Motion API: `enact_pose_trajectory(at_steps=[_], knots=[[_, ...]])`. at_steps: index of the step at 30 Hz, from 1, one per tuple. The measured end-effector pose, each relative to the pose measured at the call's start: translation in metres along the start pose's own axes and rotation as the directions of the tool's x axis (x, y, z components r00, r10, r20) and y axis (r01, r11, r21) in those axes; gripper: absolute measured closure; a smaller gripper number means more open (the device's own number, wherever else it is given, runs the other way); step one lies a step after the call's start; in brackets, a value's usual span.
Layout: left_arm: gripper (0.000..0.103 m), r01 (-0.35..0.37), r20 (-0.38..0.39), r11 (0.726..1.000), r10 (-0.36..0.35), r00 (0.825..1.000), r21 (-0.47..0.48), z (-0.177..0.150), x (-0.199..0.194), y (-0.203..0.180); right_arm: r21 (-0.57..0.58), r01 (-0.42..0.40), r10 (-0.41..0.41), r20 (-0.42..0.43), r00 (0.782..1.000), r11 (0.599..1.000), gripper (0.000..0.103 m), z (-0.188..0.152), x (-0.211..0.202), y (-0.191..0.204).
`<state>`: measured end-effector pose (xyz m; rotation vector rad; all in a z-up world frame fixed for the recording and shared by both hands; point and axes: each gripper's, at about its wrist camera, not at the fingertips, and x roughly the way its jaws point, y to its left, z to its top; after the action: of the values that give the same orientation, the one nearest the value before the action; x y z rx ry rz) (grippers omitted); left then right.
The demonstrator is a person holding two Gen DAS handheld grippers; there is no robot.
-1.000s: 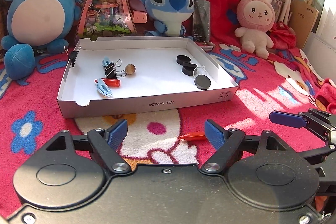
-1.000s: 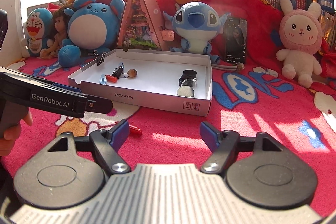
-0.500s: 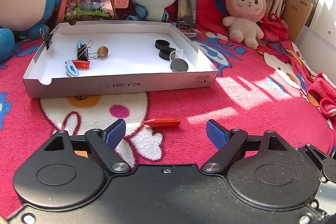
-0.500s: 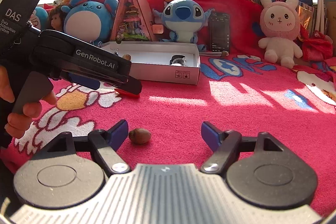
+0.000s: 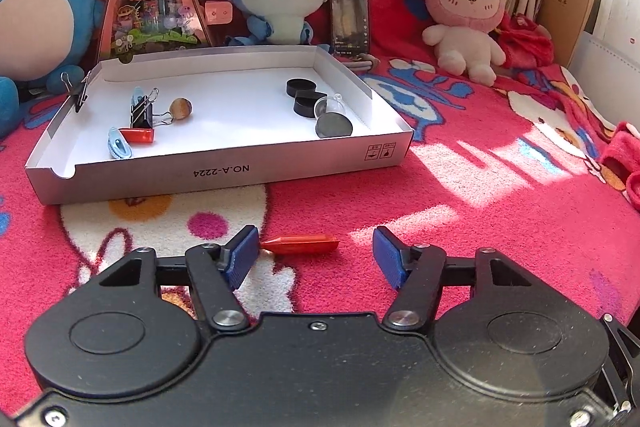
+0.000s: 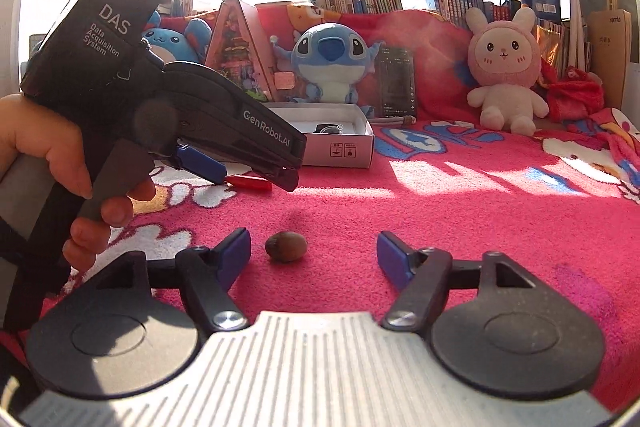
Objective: Organize rigid objects
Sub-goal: 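Grasp the red marker with left tool while right tool grasps the brown acorn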
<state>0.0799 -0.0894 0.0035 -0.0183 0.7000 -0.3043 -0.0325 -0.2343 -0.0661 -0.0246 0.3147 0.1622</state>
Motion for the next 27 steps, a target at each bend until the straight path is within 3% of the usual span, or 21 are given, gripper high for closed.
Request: enact_pose_trajectory(at_steps=[8,14,19,24,27], knots=[[0.047,-0.019,-0.003,1.0,0.019,1.0,0.017,0.0002,0.0032,-0.0021,0.015,0.014,-0.015,0.034,0.999,1.0,0.042,-0.0013,-0.0055,0.0057],[0.06,-0.042,-0.002,0.999,0.042,0.999,0.024,-0.0001,0.0053,-0.0036,0.017,0.005,-0.005,0.022,1.0,1.0,0.052,-0.0006,-0.0046,0.0058],[0.061,-0.046,0.001,0.999,0.046,0.999,0.028,0.0005,0.0059,-0.0032,0.022,-0.006,0.006,0.005,1.0,1.0,0.06,-0.0009,-0.0017,0.0069],[0.061,-0.044,0.004,0.999,0.044,0.999,0.027,0.0015,0.0048,-0.0013,0.013,-0.029,0.029,-0.016,0.999,1.0,0.075,-0.0005,0.0014,0.0082],[0.061,-0.045,0.006,0.999,0.045,0.999,0.023,0.0016,0.0031,0.0,0.006,-0.034,0.034,-0.02,0.999,0.999,0.075,-0.0002,0.002,0.0092]])
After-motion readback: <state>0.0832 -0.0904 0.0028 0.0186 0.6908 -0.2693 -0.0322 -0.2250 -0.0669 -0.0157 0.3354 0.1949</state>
